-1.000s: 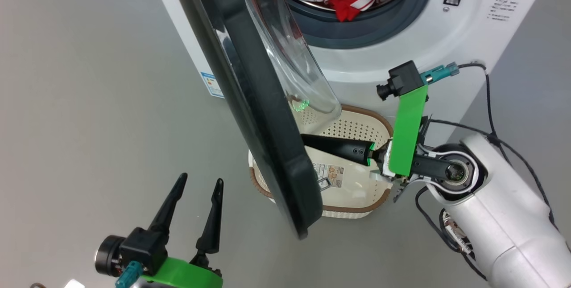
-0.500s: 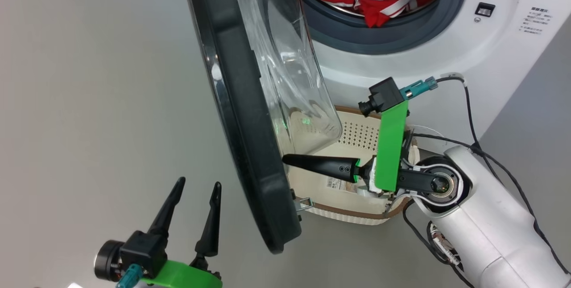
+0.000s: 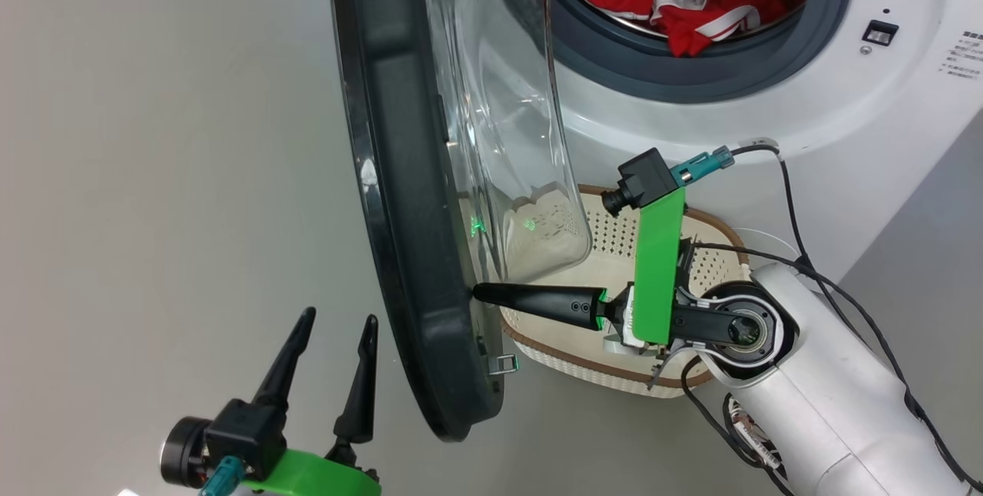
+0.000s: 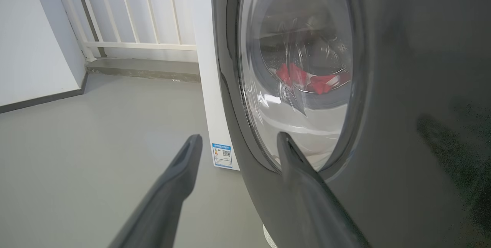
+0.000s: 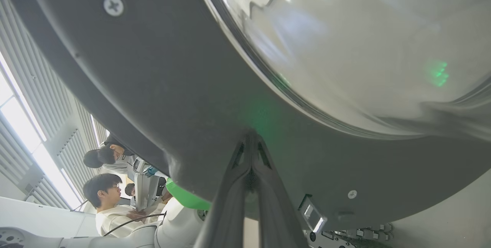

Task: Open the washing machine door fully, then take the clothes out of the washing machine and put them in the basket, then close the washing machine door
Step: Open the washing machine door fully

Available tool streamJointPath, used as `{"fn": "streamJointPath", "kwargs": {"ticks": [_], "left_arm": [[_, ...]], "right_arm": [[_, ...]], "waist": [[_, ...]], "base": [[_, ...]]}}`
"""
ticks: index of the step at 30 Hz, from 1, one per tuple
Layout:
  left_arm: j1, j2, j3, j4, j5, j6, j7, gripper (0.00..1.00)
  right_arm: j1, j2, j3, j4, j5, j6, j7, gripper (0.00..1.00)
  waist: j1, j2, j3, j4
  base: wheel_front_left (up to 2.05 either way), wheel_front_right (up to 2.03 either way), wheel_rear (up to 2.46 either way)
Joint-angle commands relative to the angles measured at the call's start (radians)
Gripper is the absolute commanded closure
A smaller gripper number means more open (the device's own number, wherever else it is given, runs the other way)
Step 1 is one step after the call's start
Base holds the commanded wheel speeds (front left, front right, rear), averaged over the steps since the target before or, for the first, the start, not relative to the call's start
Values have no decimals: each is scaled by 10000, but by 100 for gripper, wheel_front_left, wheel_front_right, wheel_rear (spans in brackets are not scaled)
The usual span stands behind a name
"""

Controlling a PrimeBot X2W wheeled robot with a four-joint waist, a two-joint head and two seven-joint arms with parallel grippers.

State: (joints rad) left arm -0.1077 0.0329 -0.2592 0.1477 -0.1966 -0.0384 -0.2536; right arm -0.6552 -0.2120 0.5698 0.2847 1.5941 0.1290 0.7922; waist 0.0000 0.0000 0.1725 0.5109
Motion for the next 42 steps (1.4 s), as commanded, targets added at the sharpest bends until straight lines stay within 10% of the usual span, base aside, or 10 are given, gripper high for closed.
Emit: {"fn": "streamJointPath", "kwargs": {"ticks": [1, 16, 19, 21, 42], "left_arm": [[-111, 173, 370, -190, -47, 76, -82, 0], [-68, 173, 466, -125, -39, 108, -82, 0], [-57, 173, 490, -88, -30, 96, -82, 0], [-48, 173, 526, -50, -16, 87, -82, 0], [259, 173, 1228, 158, 35, -105, -82, 0]], "right_arm": [[97, 359, 143, -345, -136, 17, 74, 100], [267, 397, 39, -305, -250, 17, -96, 98], [384, 306, -37, -278, -343, 17, -295, 51], [508, 229, -89, -283, -389, 17, -443, 1], [2482, -1284, -561, -253, -1689, 17, -3893, 0]], "waist": [[0, 0, -3, 70], [0, 0, -162, 39], [0, 0, -224, -35], [0, 0, -288, -93], [0, 0, -891, -763]], "base": [[0, 0, 0], [0, 0, 0], [0, 0, 0], [0, 0, 0], [0, 0, 0]]}}
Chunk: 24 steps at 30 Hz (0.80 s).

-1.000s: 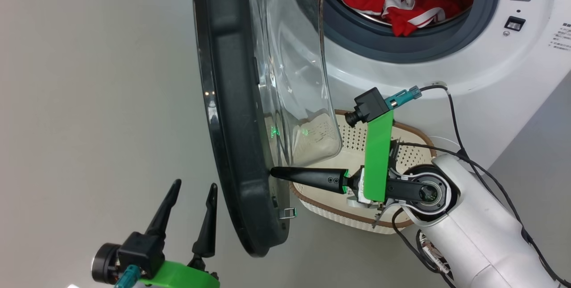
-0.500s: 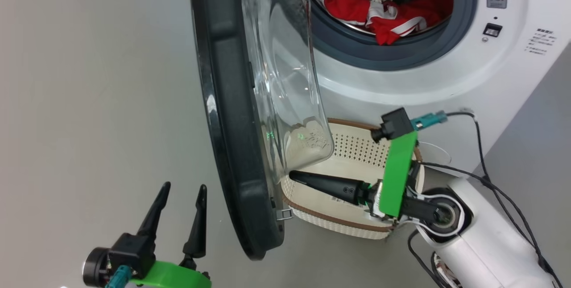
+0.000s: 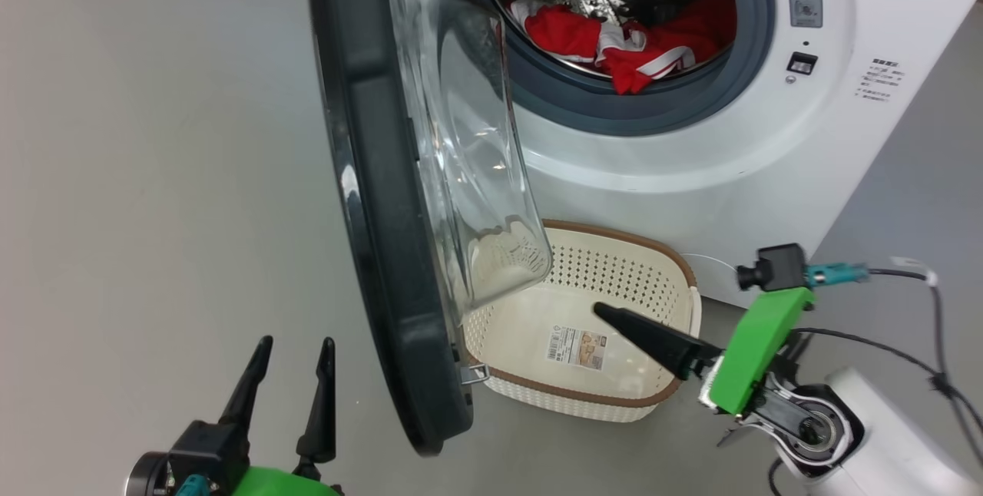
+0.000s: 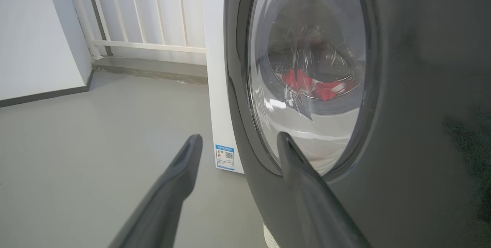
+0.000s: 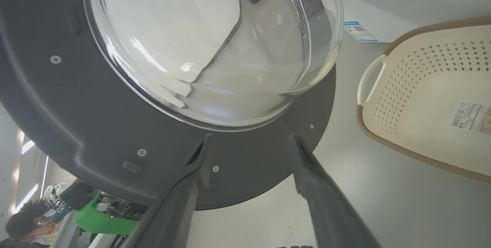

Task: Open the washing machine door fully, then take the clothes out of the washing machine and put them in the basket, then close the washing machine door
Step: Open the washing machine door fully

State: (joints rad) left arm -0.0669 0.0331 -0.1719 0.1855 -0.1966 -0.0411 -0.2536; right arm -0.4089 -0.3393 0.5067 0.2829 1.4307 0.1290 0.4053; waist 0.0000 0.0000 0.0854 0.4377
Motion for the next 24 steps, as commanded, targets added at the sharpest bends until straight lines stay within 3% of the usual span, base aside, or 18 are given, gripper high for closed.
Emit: {"fn": "streamJointPath", "kwargs": {"ticks": [1, 12, 20, 24], "left_arm": [[-132, 171, 372, -215, 45, -83, -82, 0], [37, 171, 497, -177, 109, -95, -82, 0], [83, 171, 540, -134, 88, -54, -82, 0], [102, 171, 598, -119, 105, -39, -82, 0]], "right_arm": [[66, -107, 134, -191, -210, 17, -302, 0], [352, -1089, 1051, 271, -1311, 17, -3352, 0], [329, -1704, 2404, 626, -2227, 17, -5843, 0], [169, -1796, 2802, 939, -2748, 17, -6548, 0]], "waist": [[0, 0, -41, -60], [0, 0, -201, -275], [0, 0, -260, -293], [0, 0, -298, -313]], "base": [[0, 0, 0], [0, 0, 0], [0, 0, 0], [0, 0, 0]]}}
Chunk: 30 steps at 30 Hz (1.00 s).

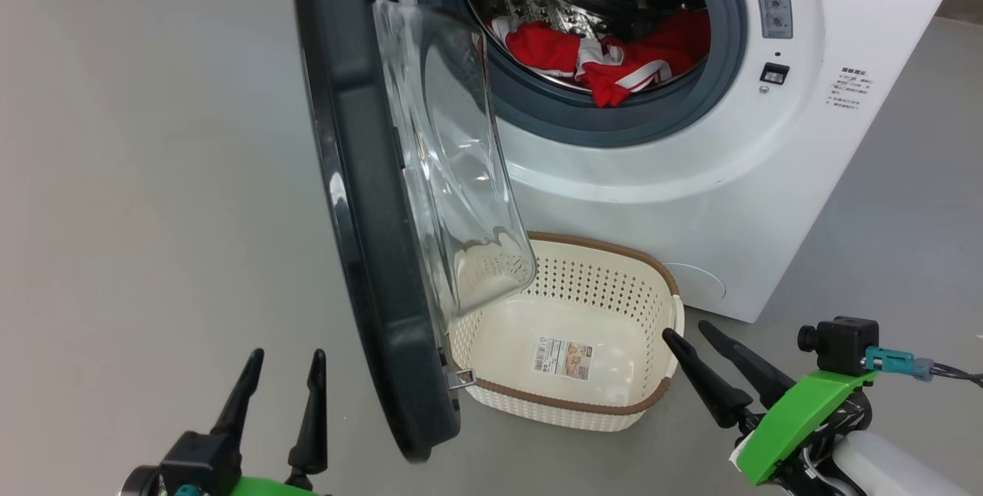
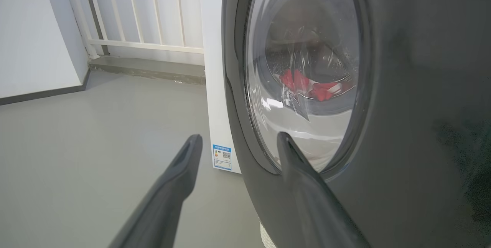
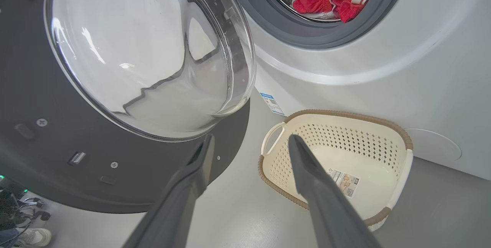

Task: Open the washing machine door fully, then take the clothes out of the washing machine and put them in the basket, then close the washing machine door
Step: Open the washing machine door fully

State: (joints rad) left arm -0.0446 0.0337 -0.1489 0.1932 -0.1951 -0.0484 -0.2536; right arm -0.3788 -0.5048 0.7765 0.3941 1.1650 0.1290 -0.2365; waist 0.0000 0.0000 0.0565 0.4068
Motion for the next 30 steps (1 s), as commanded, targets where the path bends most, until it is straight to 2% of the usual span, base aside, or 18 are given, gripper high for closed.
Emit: {"fn": "streamJointPath", "kwargs": {"ticks": [1, 3, 10, 17, 23, 30], "left_arm": [[-112, 166, 380, -194, 92, 39, -82, 0], [-89, 166, 418, -204, 95, 49, -82, 0], [-52, 166, 450, -230, 84, 65, -82, 0], [-91, 166, 445, -256, 65, 78, -82, 0], [-121, 166, 448, -262, 78, 80, -82, 0], [-107, 166, 466, -241, 87, 63, -82, 0]], "right_arm": [[-154, -134, 100, -88, -281, 17, -195, 0], [-194, -39, -141, 38, -857, 17, -239, 0], [525, 740, -2232, -171, -3507, 17, -249, 0], [1153, 1443, -3998, -834, -5388, 17, -251, 0], [1551, 1876, -5074, -1317, -6271, 17, -251, 0], [1902, 2132, -5464, -1089, -6669, 17, -252, 0]], "waist": [[0, 0, -22, -9], [0, 0, -34, -36], [0, 0, -41, -50], [0, 0, 39, -29], [0, 0, 75, -1], [0, 0, 56, 10]], "base": [[0, 0, 0], [0, 0, 0], [0, 0, 0], [0, 0, 0], [0, 0, 0], [0, 0, 0]]}}
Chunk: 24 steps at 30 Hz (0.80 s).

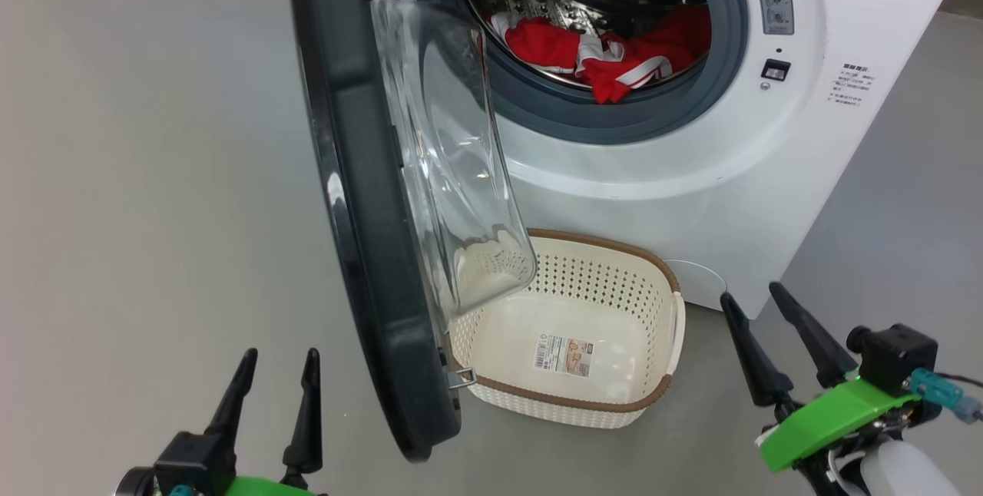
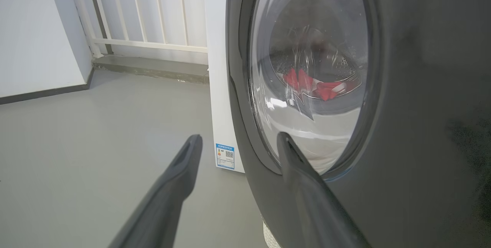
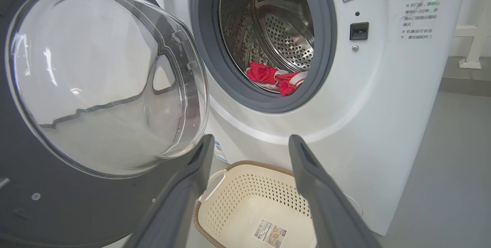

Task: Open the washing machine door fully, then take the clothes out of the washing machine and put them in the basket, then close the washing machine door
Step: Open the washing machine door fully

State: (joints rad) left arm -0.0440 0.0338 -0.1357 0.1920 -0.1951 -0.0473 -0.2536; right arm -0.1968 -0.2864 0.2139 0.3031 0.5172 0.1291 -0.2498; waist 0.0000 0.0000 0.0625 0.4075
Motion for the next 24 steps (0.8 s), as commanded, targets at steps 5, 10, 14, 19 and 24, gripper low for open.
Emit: {"fn": "streamJointPath", "kwargs": {"ticks": [5, 10, 14, 19, 24], "left_arm": [[-116, 164, 326, -205, 37, 55, -82, 0], [-126, 164, 341, -216, 16, 66, -82, 0], [-174, 164, 380, -300, 40, 107, -82, 0], [-251, 164, 562, -651, -19, 178, -82, 79], [-340, 164, 847, -1169, 38, 222, -82, 100]], "right_arm": [[226, 35, 161, 24, -348, 16, -120, 0], [229, 51, 155, 90, -382, 16, -120, 0], [205, 42, 136, 112, -414, 16, -120, 0], [219, 24, 103, 94, -530, 16, -120, 0], [271, 28, 61, 43, -755, 16, -120, 0]], "waist": [[0, 0, -13, 21], [0, 0, 0, 7], [0, 0, -3, -7], [0, 0, -39, 13], [0, 0, -114, 38]], "base": [[0, 0, 0], [0, 0, 0], [0, 0, 0], [0, 0, 0], [0, 0, 0]]}}
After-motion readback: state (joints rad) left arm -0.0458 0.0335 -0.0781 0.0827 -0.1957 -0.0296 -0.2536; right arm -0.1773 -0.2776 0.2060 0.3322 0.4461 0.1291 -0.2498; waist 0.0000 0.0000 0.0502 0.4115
